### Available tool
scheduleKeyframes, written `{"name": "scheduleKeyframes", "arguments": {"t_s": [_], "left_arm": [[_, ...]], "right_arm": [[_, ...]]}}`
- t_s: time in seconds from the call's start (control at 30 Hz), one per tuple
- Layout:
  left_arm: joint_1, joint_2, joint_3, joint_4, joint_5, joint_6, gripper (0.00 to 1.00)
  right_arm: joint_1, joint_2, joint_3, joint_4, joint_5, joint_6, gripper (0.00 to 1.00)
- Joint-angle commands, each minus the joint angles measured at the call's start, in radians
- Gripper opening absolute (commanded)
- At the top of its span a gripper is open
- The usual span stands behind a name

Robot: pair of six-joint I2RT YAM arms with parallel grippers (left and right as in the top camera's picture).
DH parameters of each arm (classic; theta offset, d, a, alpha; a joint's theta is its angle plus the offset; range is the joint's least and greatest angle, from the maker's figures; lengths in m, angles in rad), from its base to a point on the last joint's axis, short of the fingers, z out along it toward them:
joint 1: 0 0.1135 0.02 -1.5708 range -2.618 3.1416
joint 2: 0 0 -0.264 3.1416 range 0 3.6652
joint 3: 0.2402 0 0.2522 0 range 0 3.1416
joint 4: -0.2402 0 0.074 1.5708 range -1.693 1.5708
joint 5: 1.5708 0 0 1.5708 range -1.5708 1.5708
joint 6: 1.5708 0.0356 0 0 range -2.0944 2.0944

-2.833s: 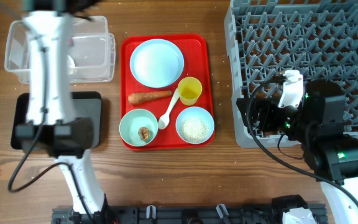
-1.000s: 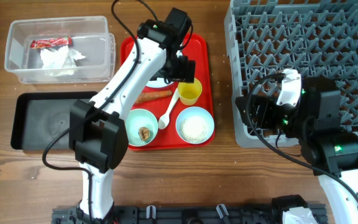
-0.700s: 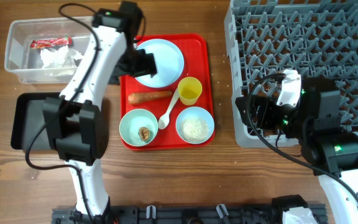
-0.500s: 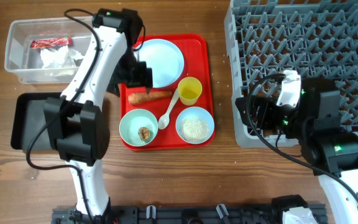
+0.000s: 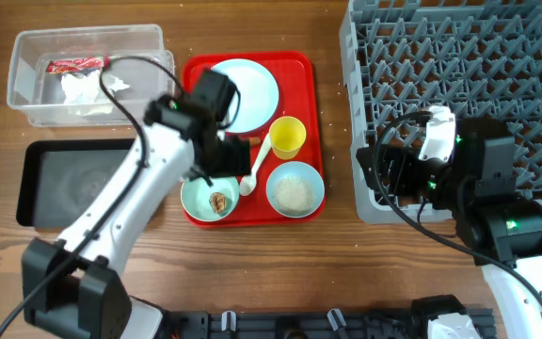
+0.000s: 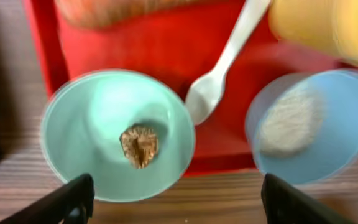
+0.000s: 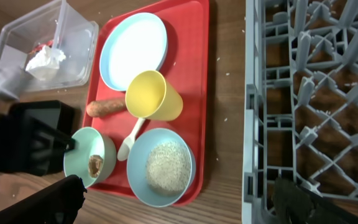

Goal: Sort waste into correct bins and load items into the dishwasher rack
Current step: 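Move the left gripper back to the tray toward the teal bowl, then grasp the rim of the small teal bowl with the left gripper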

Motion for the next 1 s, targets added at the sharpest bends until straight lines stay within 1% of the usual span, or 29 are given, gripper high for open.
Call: {"name": "scheduleKeyframes", "arguments": {"t_s": [0.0, 0.03, 0.17, 0.23, 0.43, 0.53, 0.6, 0.63, 0.67, 0.73, 0.83, 0.9, 0.97], "left_arm": [[0.001, 0.034, -0.134, 0.099, 0.005, -0.014, 0.79], [0.001, 0.047, -0.155, 0.132, 0.005, -0.010, 0.75], [0.000, 0.059, -0.160, 0.185, 0.004, -0.006, 0.68], [0.000, 0.059, -0.160, 0.204, 0.004, 0.007, 0.63], [-0.027, 0.071, -0.161, 0.219, -0.019, 0.097, 0.60], [-0.049, 0.091, -0.174, 0.235, -0.054, 0.099, 0.62], [-0.063, 0.108, -0.182, 0.252, -0.052, 0.099, 0.59], [-0.070, 0.119, -0.183, 0.257, -0.052, 0.098, 0.56], [-0.074, 0.127, -0.183, 0.260, -0.052, 0.098, 0.51], [-0.082, 0.141, -0.183, 0.264, -0.052, 0.098, 0.37], [-0.084, 0.153, -0.183, 0.264, -0.054, 0.095, 0.27], [-0.084, 0.154, -0.183, 0.270, -0.057, 0.095, 0.13], [-0.084, 0.154, -0.183, 0.271, -0.056, 0.094, 0.04]], "right_arm": [[0.002, 0.006, 0.019, 0.000, 0.002, 0.005, 1.00], [0.002, 0.006, 0.019, 0.000, 0.002, 0.005, 1.00], [0.002, 0.006, 0.019, 0.000, 0.002, 0.007, 1.00], [0.002, 0.006, 0.019, 0.000, 0.002, 0.007, 1.00], [0.002, 0.006, 0.019, 0.002, 0.002, 0.007, 1.00], [0.002, 0.006, 0.019, 0.003, 0.002, 0.005, 1.00], [0.002, 0.006, 0.019, 0.003, 0.002, 0.006, 1.00], [0.002, 0.006, 0.019, 0.003, 0.002, 0.005, 1.00], [0.002, 0.006, 0.019, 0.003, 0.002, 0.006, 1.00], [0.002, 0.006, 0.019, 0.003, 0.002, 0.005, 1.00], [0.002, 0.006, 0.019, 0.003, 0.002, 0.005, 1.00], [0.002, 0.006, 0.019, 0.003, 0.002, 0.005, 1.00], [0.002, 0.006, 0.019, 0.003, 0.002, 0.005, 1.00]]}}
